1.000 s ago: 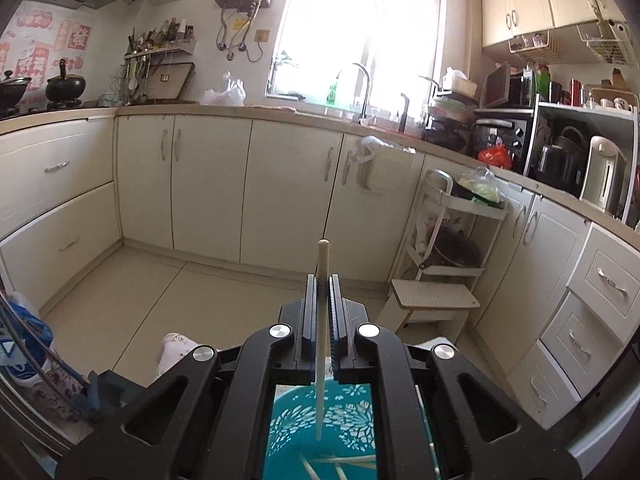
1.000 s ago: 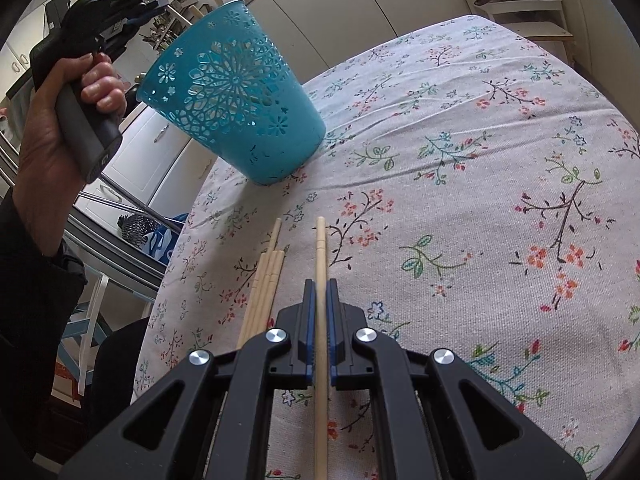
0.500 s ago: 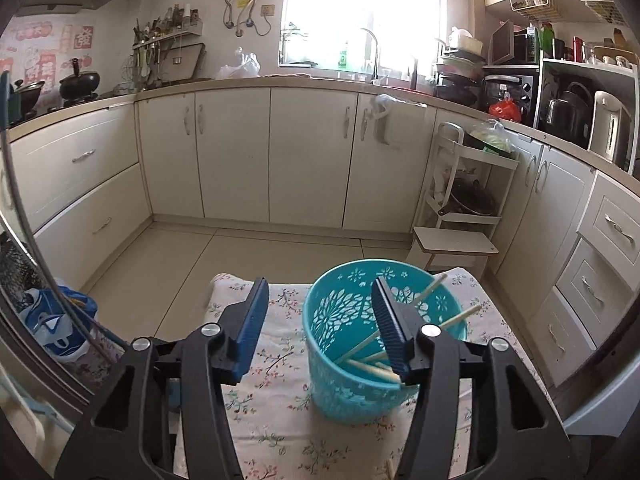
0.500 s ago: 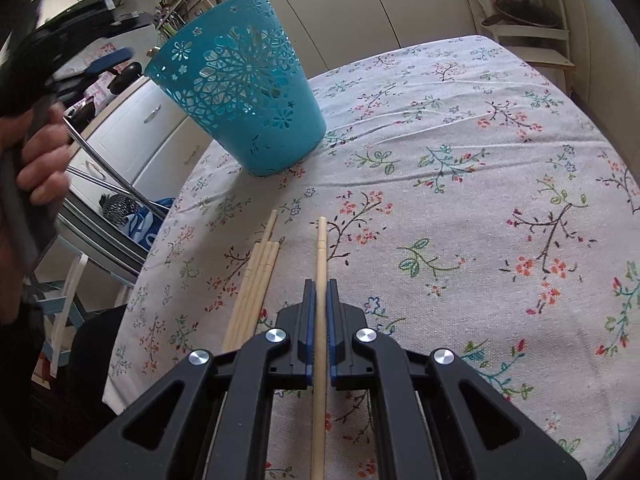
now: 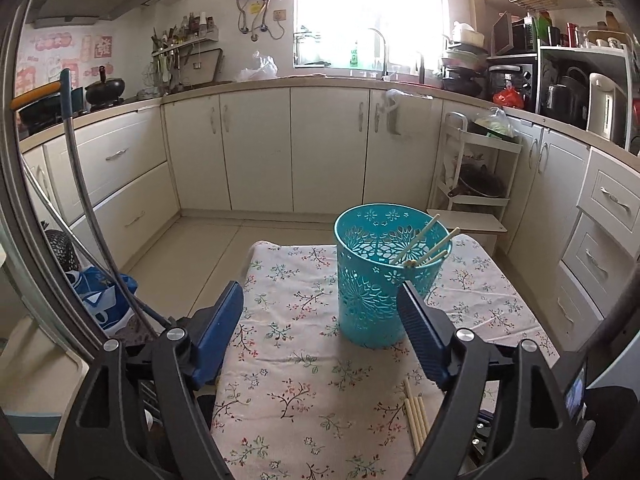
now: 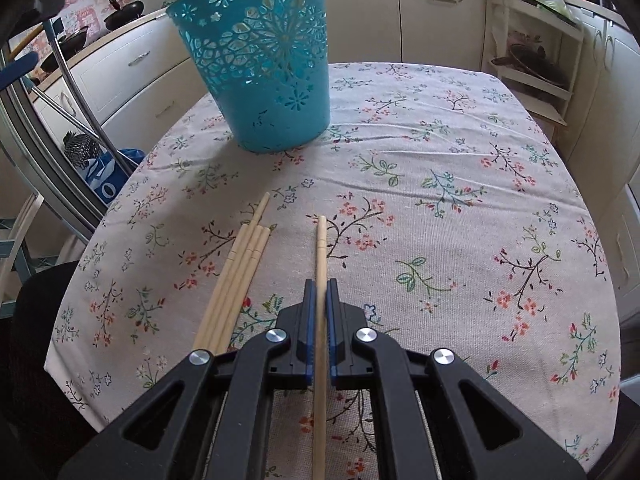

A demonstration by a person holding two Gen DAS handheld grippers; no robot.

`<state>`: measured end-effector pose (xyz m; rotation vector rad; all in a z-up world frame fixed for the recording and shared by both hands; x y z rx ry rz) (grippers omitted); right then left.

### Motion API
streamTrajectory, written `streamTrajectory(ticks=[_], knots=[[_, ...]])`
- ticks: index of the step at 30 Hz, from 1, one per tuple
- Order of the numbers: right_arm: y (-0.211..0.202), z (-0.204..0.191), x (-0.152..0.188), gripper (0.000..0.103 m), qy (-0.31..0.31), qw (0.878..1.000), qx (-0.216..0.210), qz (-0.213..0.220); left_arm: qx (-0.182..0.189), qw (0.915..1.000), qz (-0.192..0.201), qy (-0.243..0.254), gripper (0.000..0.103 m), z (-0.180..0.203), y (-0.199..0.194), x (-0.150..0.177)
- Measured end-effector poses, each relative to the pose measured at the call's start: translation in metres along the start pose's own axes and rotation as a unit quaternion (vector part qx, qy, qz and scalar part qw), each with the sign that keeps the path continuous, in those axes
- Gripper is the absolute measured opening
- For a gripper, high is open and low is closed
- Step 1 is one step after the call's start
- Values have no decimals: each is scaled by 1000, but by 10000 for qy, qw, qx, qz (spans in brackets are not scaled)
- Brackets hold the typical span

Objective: Organize utensils
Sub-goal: 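Close the right gripper on another wooden stick from the bundle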

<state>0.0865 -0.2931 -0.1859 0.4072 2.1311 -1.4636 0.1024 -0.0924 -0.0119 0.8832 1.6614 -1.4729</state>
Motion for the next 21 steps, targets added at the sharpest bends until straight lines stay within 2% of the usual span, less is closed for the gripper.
streamTrajectory(ticks=[5,13,21], knots=[[-6,1,5,6,283,9994,-219,31,47,10000,14,48,76,-1,-14,3],[-33,-10,3,6,672,9945,-693,417,59,10000,-16,-6,78,-6,-19,4],[-71,-29,-26,6,781,9855,-1172,949,88,9999,-71,-88,79,-11,-20,7]])
Point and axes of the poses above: each gripper's, at about its wrist camera, not at the fingertips, and y roughly the way its jaws point, z to its right, x to its underside, the point moved 8 cm from there along y, roughly the way its jaws point, and after that the axes turned 9 degrees about -x, right-handed, at the moved point
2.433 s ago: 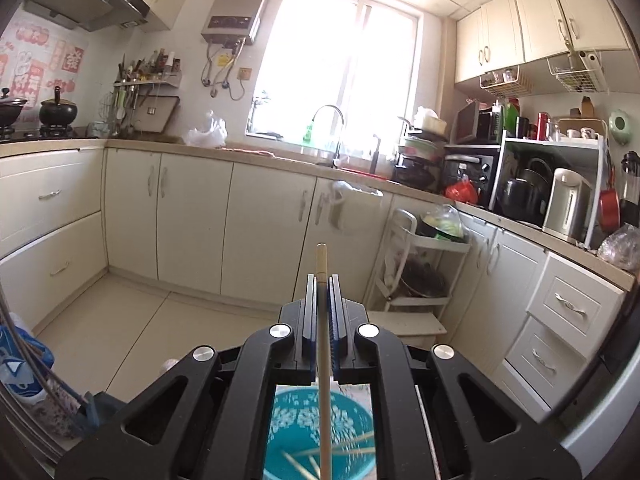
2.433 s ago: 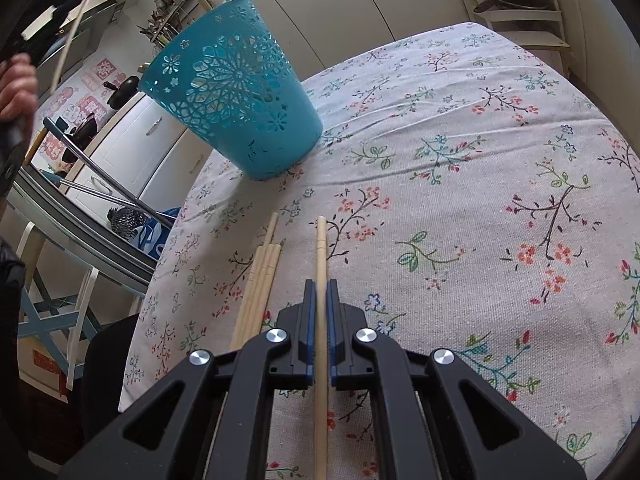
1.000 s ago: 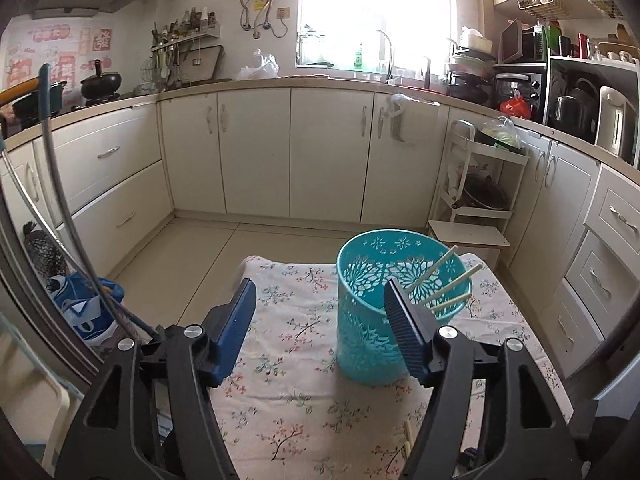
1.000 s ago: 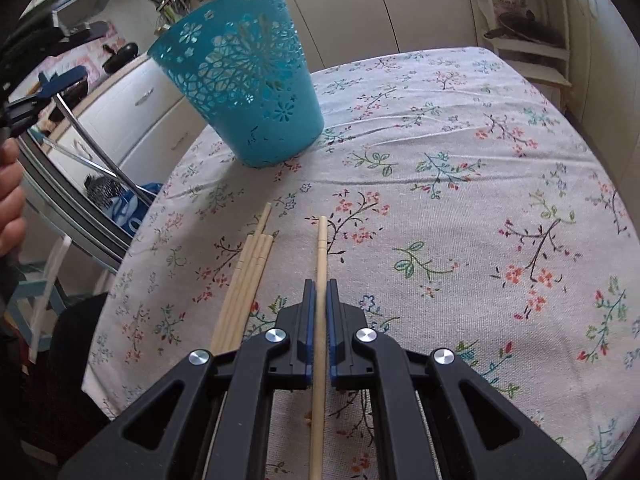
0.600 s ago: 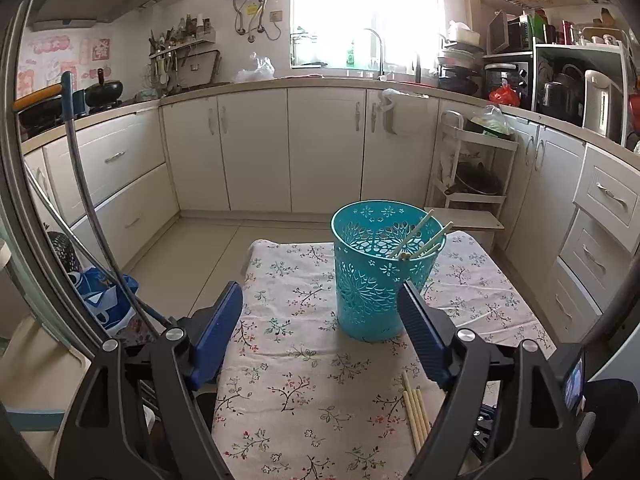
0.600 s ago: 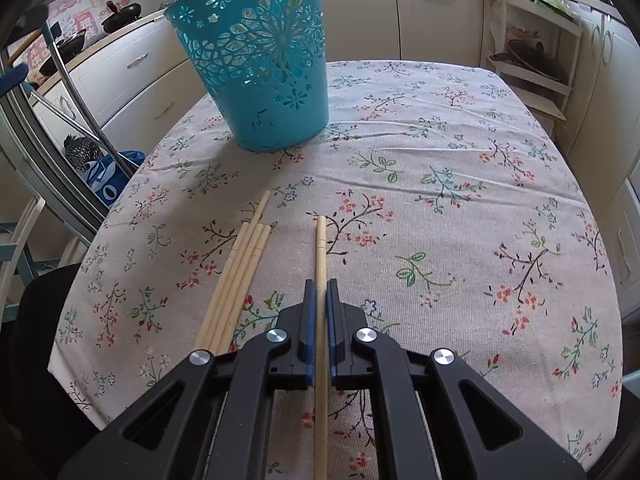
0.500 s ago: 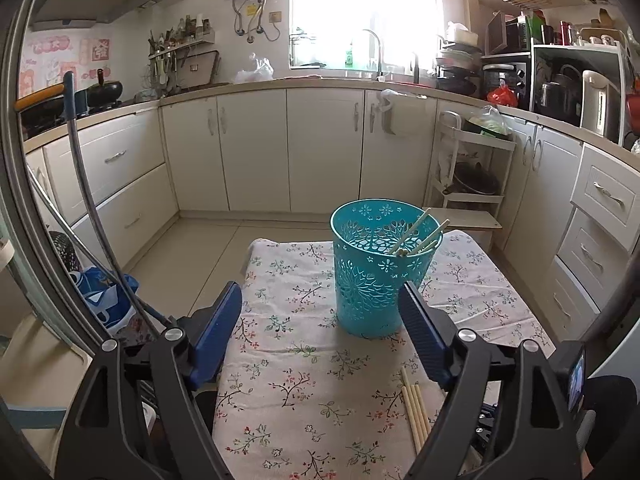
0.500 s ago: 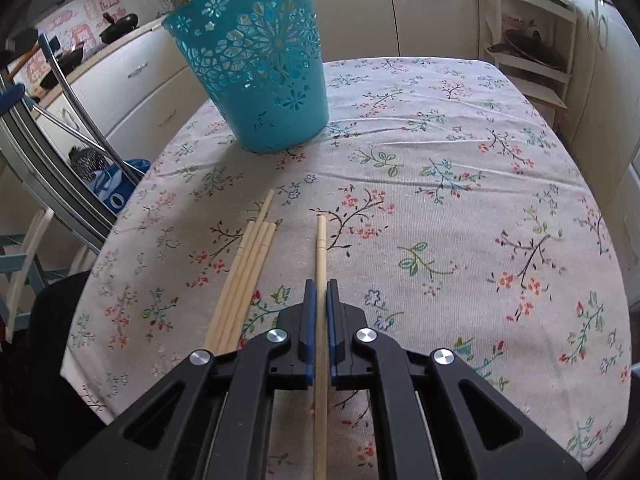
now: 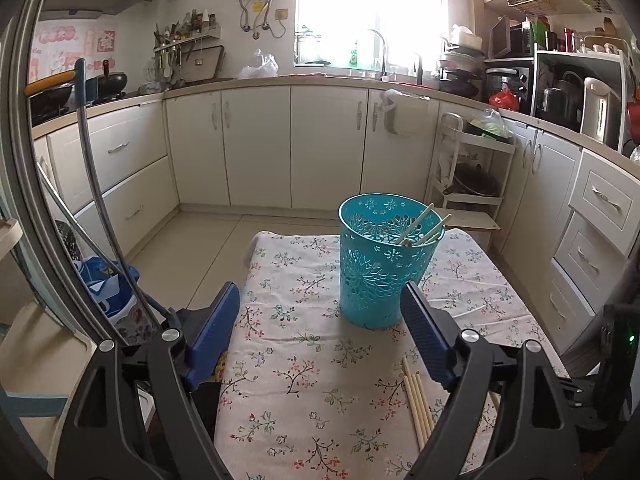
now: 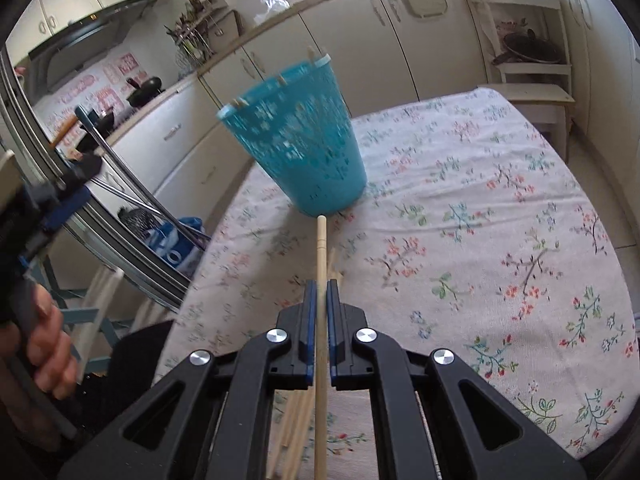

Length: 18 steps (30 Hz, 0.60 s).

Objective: Organize utensils
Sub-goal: 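Close the right gripper on another wooden stick from the bundle, then lift the stick with the right gripper over the basket and release it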

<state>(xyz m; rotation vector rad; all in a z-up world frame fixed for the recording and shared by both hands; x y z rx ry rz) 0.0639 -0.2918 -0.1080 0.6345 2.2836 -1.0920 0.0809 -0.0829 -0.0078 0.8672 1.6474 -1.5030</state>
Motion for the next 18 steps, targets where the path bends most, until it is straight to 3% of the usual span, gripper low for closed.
streamTrajectory(ticks=[8,18], knots=[[-20,-45,-58,6,-243,9962,-519,660,36,9999,-66,-97,79,-6,1,8],[-14,-90,-184,6,-780,9772,-695,1849,77,9993,-263,-245,79,-15,10,21]])
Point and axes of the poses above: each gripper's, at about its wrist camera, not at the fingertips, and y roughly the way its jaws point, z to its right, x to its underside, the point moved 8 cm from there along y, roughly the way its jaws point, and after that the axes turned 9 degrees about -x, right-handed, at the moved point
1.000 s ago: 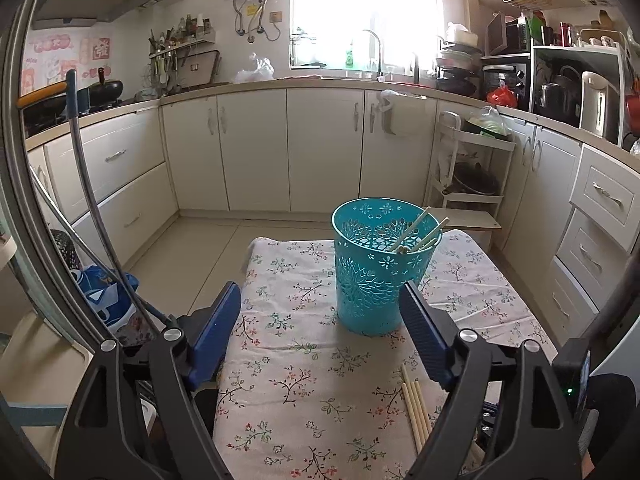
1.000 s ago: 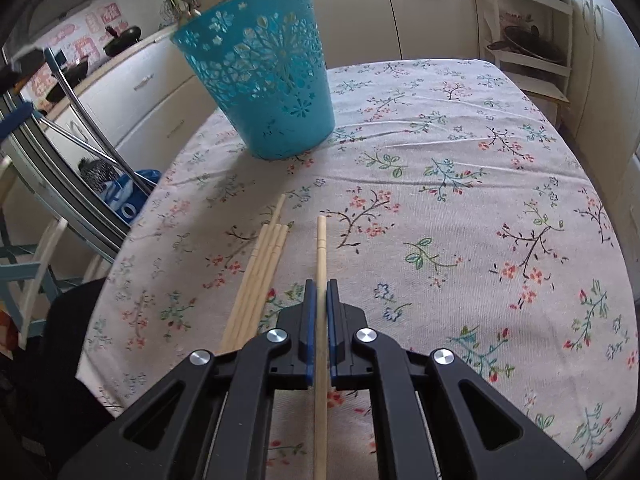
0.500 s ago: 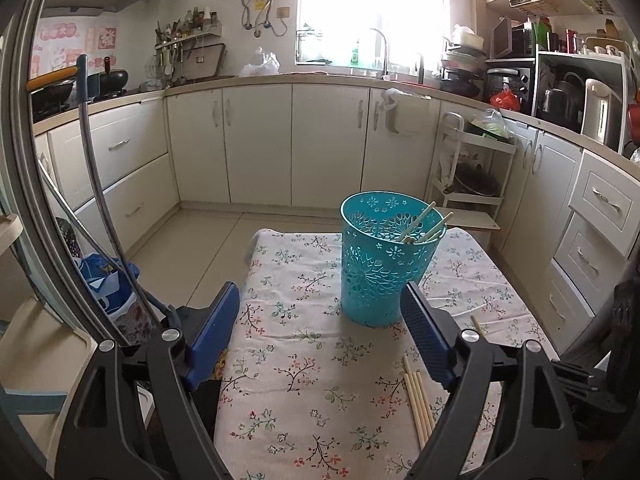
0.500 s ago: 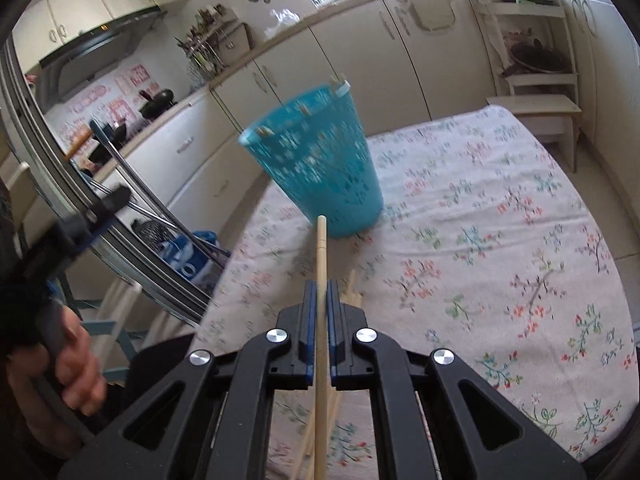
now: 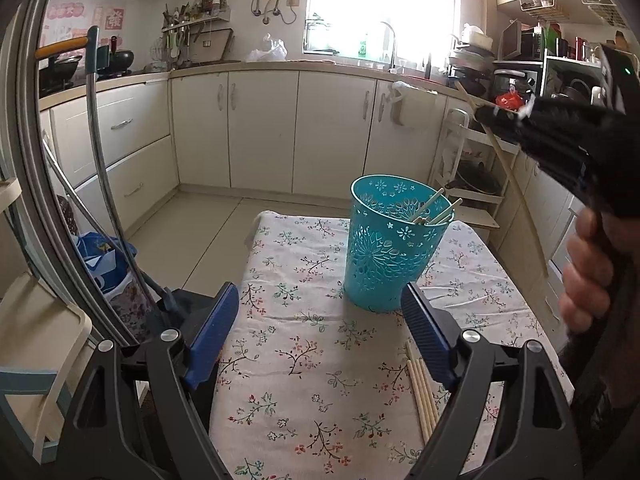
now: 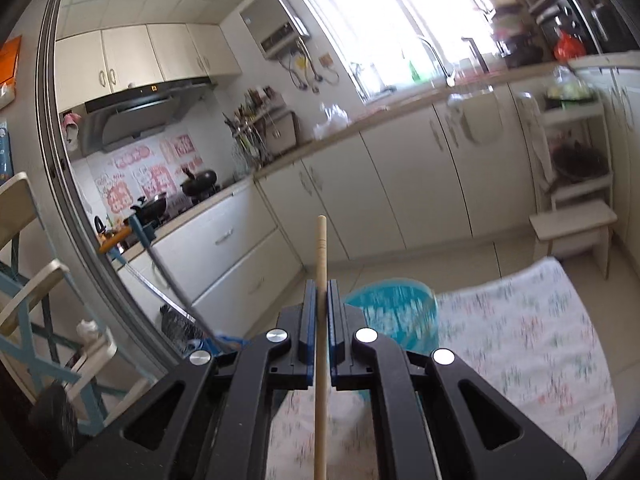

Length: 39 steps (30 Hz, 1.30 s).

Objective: Organize utensils
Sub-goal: 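Lift the stick with the right gripper over the basket and release it, then move the right gripper back toward the stick bundle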

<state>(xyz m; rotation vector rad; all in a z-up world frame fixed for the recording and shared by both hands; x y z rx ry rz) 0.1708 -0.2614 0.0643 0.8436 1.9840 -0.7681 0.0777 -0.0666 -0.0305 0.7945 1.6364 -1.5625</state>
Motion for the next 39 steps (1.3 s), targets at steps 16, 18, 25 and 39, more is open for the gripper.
streamTrajectory(ticks=[16,18,25,39], knots=[[108,48,-43,7,-142,9989,431,93,51,9983,-537,-225,80,-14,48,26],[112,53,-35,7,-133,9989,459,-24,62,9981,-571,-227,80,-13,51,28],[111,58,-7,7,-150,9979,442,-445,58,9978,-614,-244,80,-13,53,30],[1,29,6,7,-331,9982,435,-229,23,9997,-237,-23,82,1,10,15]])
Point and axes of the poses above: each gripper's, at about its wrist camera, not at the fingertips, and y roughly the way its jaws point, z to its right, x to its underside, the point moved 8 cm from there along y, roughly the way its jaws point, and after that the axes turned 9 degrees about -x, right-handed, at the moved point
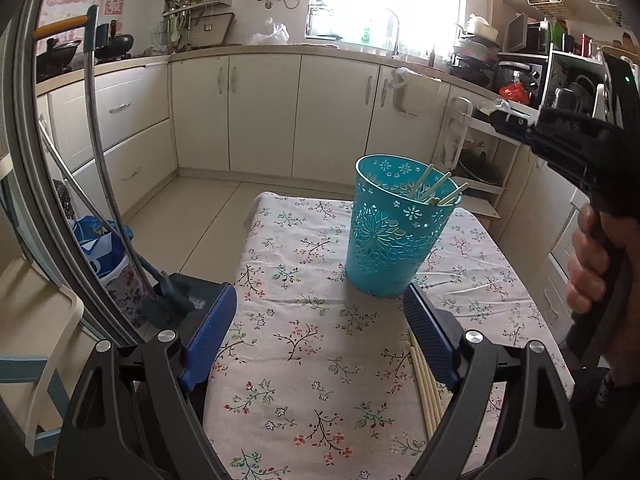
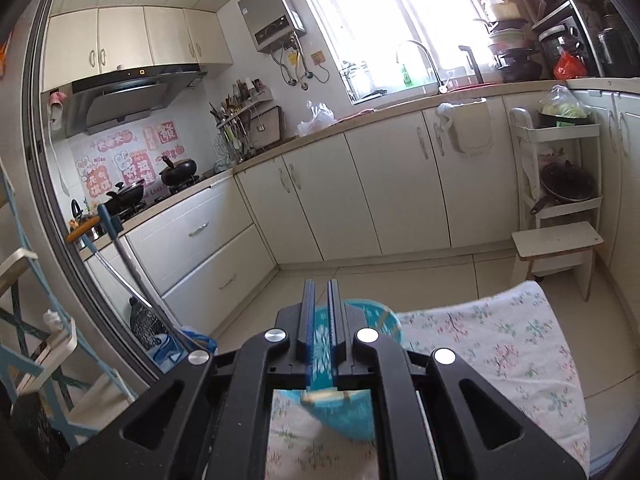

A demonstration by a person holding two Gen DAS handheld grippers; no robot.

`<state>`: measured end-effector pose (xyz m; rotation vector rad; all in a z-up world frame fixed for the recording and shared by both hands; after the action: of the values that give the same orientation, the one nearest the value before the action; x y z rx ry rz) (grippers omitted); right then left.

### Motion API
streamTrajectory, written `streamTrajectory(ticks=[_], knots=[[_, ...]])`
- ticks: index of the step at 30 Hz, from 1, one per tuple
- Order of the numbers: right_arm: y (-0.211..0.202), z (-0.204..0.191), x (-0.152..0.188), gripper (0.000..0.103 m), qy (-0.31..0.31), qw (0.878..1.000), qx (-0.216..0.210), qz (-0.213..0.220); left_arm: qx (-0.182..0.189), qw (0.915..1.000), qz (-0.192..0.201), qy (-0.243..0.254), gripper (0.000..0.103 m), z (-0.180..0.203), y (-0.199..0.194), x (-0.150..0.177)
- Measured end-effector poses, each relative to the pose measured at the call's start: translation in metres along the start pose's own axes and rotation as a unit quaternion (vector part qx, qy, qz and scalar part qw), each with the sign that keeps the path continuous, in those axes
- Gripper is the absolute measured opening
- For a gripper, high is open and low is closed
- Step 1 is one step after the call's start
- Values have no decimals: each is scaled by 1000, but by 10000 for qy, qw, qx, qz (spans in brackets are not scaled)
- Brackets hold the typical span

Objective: Organize utensils
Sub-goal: 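Move the right gripper back toward the stick bundle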

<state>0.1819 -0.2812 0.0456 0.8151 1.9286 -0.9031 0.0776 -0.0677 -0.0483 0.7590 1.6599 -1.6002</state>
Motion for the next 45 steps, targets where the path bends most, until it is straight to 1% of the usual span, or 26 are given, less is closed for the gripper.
streamTrajectory(ticks=[1,3,5,11,15,17,21,24,27,34,37,45], knots=[[-9,0,8,8,-3,10000,44,-45,1,10000,18,19,82,1,-3,0],[-23,0,27,15,27,9998,120,-149,12,10000,65,68,83,4,-10,0],[-36,2,48,18,107,9994,203,-276,19,9999,91,97,83,5,-15,0],[-61,9,112,19,460,9957,368,-712,25,9997,184,159,85,8,-32,-1],[-67,12,142,19,665,9922,433,-962,6,9995,235,208,86,9,-42,0],[-70,13,151,19,701,9910,448,-1047,-8,9994,259,214,86,8,-46,0],[-74,11,163,23,727,9894,480,-1163,-22,9994,273,192,87,5,-52,1],[-76,9,172,23,733,9881,499,-1258,-23,9995,265,187,87,4,-53,3],[-73,9,187,23,669,9849,591,-1486,-22,9996,220,173,88,0,-52,5],[-55,16,232,23,576,9729,771,-2100,-74,9998,29,180,89,-6,-46,17],[-46,17,240,23,546,9705,776,-2215,-104,9998,-46,189,89,-7,-43,21],[-20,18,251,23,370,9651,868,-2441,-136,9994,-215,243,89,-5,-32,31]])
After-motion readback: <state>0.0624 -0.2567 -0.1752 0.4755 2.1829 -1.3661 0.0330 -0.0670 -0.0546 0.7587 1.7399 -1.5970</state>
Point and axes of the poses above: each gripper's, at about its wrist camera, not at the fingertips, and y roughly the way its jaws point, z to its right, x to its underside, the point moved 8 cm from there along y, roughly the way its jaws point, and after that the axes turned 9 degrees about -x, right-handed, at the moved point
